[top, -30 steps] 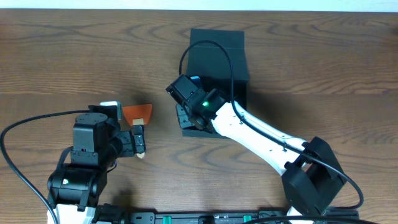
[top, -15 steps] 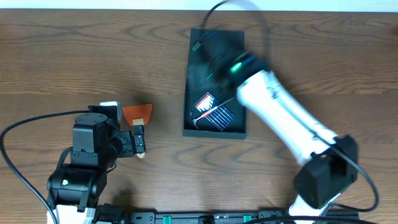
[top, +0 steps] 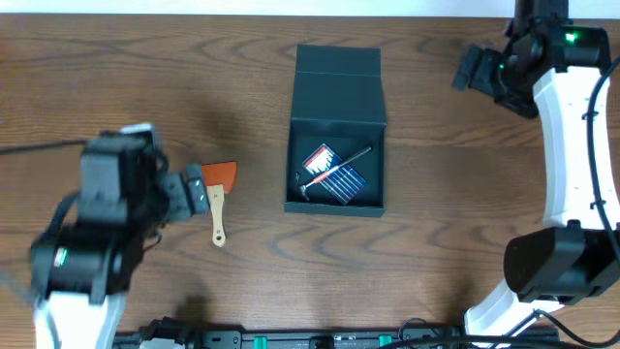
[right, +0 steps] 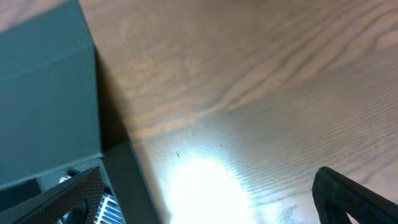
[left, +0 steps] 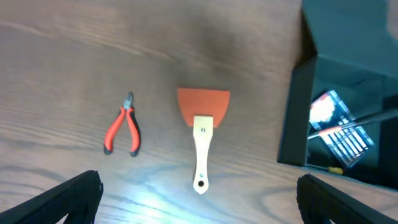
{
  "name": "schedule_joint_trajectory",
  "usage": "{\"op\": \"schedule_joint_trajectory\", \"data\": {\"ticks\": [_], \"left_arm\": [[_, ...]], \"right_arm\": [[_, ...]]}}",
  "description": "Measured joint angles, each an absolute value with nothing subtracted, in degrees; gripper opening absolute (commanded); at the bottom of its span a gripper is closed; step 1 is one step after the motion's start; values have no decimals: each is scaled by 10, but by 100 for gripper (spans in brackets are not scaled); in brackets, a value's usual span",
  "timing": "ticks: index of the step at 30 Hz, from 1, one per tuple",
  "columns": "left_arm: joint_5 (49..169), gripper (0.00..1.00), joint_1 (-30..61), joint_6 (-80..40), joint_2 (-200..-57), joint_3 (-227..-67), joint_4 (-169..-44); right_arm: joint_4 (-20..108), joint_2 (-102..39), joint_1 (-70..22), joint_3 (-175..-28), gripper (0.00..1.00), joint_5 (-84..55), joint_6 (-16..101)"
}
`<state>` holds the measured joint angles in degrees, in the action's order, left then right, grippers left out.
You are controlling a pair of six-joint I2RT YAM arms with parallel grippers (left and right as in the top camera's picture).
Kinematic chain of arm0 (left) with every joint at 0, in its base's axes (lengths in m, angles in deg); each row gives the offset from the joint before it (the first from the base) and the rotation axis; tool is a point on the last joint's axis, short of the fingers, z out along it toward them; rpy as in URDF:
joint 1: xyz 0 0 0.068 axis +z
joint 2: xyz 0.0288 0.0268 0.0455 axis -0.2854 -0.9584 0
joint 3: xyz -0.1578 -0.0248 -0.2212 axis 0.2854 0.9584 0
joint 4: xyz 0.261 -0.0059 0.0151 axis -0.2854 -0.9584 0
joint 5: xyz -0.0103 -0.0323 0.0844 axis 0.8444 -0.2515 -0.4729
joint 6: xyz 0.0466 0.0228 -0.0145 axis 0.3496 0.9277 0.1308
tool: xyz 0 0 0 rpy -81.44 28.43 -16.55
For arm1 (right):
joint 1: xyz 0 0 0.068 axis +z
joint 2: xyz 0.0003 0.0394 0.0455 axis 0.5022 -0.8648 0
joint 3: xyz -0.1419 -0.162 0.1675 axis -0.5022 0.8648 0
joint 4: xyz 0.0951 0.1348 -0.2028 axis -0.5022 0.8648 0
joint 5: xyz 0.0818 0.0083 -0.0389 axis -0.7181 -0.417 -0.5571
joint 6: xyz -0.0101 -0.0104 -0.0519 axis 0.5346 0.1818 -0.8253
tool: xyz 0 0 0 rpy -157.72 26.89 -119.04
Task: Pack container
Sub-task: 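Release the hammer and raise the right gripper to the back right, then lower the left gripper onto the scraper handle and close it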
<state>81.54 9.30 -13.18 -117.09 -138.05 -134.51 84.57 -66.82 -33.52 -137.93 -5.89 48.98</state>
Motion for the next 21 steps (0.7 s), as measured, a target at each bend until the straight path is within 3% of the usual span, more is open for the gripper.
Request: {"op": "schedule_joint_trajectory", "data": {"ticks": [10,21], "left_arm": [[827,99,93,-147,-1401,-1367,-1303],[835,99,93,-154,-1414,-1216,-1180]], "right_arm": [[778,-668,-317,-1263,99,-74,477],[760,-668,-308,-1222,99,-79,457]]}}
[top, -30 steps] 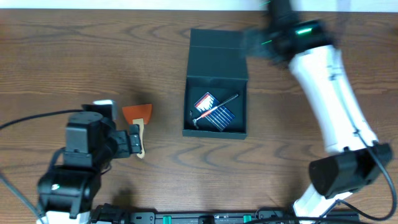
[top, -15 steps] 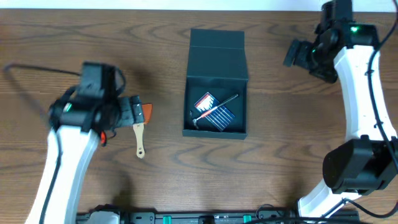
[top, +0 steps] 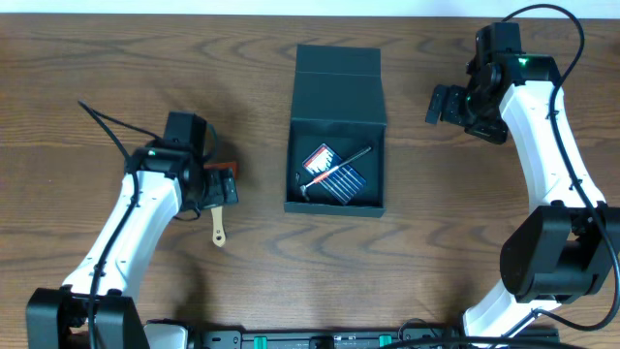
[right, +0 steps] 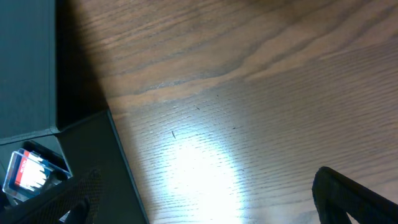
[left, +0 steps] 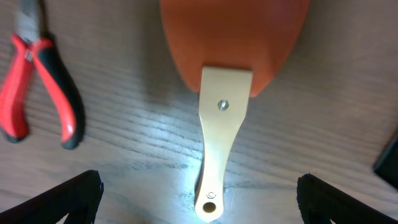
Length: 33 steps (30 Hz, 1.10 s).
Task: Pack container
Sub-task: 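Lower the left gripper onto the scraper handle and close it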
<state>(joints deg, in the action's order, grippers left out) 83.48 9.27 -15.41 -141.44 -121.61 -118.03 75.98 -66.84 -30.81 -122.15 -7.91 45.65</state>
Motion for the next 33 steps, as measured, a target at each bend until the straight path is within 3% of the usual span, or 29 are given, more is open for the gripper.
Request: {"op": "schedule_joint_trajectory", "data": {"ticks": [33], "left_arm": [[845,99,63,-165,-1536,-1175,-1079]], "right_arm": [[759,-668,-308,-1222,99,-79,439]]}}
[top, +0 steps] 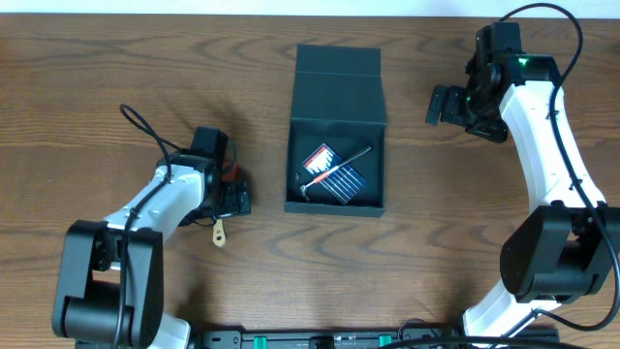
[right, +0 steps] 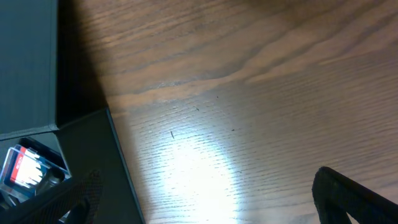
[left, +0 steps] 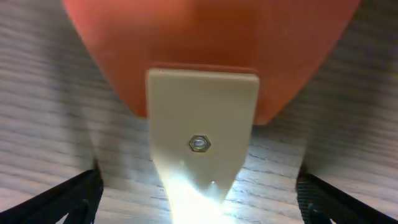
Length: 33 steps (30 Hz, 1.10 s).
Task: Pack container
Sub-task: 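Lower the left gripper onto the scraper handle and close it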
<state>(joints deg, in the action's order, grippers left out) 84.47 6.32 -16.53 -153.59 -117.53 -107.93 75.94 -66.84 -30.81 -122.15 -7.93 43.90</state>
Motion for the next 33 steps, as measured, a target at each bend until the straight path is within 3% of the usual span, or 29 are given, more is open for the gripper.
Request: {"op": "schedule_joint_trajectory", "data": {"ticks": [9,21,33], "left_arm": [[845,99,63,-167,-1537,-1176,-1080],[845,56,63,-171,-1538,-1177,-1080],[844,28,63,-169,-1538,-1177,-1081]], "right_arm": [[763,-668,-308,-1222,99,-79,436],[764,-668,-308,-1222,99,-79,436],[765,-668,-308,-1222,99,-79,436]]}}
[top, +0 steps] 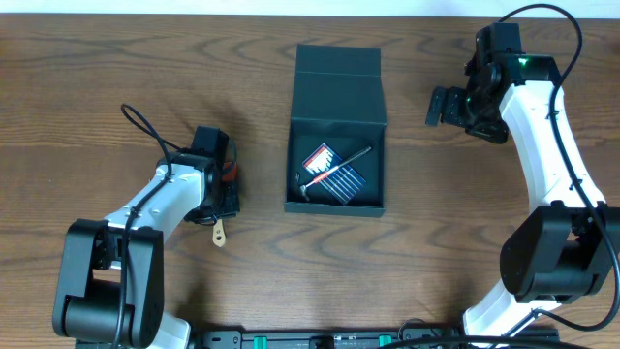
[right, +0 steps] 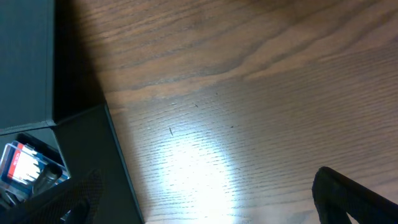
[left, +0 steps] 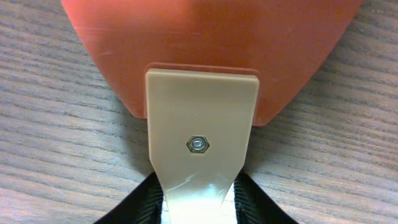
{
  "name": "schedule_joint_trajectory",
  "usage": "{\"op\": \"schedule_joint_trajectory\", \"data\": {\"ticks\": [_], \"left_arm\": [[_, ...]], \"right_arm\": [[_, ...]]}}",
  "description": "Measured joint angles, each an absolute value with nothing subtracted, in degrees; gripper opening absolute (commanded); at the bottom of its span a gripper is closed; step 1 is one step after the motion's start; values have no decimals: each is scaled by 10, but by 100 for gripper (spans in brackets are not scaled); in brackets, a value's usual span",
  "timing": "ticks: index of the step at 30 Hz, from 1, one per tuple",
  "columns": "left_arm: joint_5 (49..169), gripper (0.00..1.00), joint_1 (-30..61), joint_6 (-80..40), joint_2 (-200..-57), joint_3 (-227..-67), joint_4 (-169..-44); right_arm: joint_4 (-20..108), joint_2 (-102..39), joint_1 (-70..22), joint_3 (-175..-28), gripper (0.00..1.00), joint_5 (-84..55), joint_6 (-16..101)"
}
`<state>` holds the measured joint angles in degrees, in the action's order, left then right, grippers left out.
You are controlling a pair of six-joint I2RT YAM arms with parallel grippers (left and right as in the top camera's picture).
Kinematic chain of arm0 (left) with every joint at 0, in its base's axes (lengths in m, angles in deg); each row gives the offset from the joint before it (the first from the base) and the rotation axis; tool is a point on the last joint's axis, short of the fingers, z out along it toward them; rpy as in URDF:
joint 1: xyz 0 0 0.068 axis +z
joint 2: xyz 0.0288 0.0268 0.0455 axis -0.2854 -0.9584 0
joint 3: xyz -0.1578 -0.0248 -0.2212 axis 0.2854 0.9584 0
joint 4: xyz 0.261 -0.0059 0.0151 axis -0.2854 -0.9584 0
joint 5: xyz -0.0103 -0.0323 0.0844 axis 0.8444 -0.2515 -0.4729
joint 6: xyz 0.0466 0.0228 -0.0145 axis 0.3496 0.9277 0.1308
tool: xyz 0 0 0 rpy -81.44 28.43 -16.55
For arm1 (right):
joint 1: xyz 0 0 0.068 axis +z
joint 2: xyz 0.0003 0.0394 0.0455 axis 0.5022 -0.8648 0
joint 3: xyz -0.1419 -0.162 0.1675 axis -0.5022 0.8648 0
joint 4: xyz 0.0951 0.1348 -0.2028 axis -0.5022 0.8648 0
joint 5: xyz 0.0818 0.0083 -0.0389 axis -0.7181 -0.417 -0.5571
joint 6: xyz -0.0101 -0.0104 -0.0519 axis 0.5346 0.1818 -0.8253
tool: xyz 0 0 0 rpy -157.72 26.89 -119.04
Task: Pack container
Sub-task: 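Lower the left gripper onto the scraper handle and close it, then lift the scraper with the left gripper and lower it into the box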
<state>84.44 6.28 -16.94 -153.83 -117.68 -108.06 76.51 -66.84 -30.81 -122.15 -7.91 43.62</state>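
Observation:
A scraper with an orange blade (left: pixel 211 50) and a cream handle (left: pixel 200 155) lies on the wooden table. My left gripper (left: pixel 199 202) is shut on the handle, one dark finger (left: pixel 140 202) pressed against each side. In the overhead view the left gripper (top: pixel 219 199) covers the blade, and only the handle's end (top: pixel 220 234) shows. The dark open box (top: pixel 336 199) stands mid-table, holding a small hammer (top: pixel 334 167) and a carded bit set (top: pixel 341 178). Right of the box's lid my right gripper (top: pixel 441 105) hangs open, holding nothing.
The box's lid (top: pixel 338 82) lies flat behind it. The right wrist view shows the box's right wall (right: pixel 115 168) and bare wood (right: pixel 249 93). A black cable (top: pixel 145 131) loops from the left arm. The pliers are hidden.
My left gripper's fingers stood wide apart on either side of the scraper's handle; now they are shut on it. The right arm has not moved.
My left gripper was open high above the scraper and a pair of red pliers. Then it was lower, centred over the scraper, then close down with open fingers astride the handle. Now it grips the handle. The right gripper moved slightly leftward early, then stayed still.

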Motion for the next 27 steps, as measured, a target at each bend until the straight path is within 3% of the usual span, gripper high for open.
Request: {"op": "schedule_joint_trajectory", "data": {"ticks": [5,9,27], "left_arm": [[844,19,63,-170,-1538,-1177,-1081],[844,6,63,-170,-1538,-1179,-1083],[845,6,62,-169,-1524,-1181,-1101]], "right_arm": [[765,-668,-308,-1222,99,-79,436],[765,-668,-308,-1222,99,-79,436],[765,-668,-308,-1222,99,-79,436]]}}
